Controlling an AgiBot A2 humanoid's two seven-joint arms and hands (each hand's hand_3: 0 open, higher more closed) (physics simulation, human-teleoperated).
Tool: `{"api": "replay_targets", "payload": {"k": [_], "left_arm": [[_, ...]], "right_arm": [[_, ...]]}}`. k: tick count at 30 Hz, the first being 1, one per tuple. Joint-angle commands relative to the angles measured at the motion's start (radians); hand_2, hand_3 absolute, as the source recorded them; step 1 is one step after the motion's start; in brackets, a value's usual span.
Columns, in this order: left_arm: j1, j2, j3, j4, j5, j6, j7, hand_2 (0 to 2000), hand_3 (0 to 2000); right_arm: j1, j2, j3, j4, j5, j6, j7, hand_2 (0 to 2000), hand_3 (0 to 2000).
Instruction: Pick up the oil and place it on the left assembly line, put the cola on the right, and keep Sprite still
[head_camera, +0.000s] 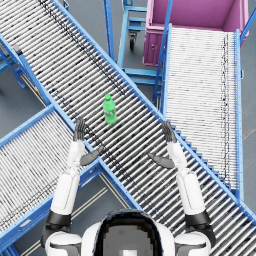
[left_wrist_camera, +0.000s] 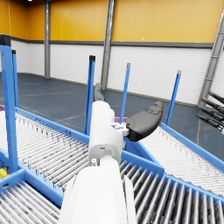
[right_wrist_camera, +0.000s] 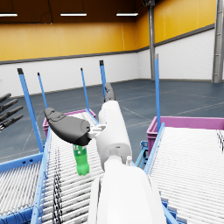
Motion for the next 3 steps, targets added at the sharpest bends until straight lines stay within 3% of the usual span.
{"api": "replay_targets", "payload": {"k": [1,3], "left_arm": [[0.000,0.000,0.000,0.000,0.000,0.000,0.000,0,0],[0.000,0.000,0.000,0.000,0.000,0.000,0.000,0,0]], "right_arm": [[0.000,0.000,0.000,0.000,0.000,0.000,0.000,0,0],[0.000,0.000,0.000,0.000,0.000,0.000,0.000,0,0]]}}
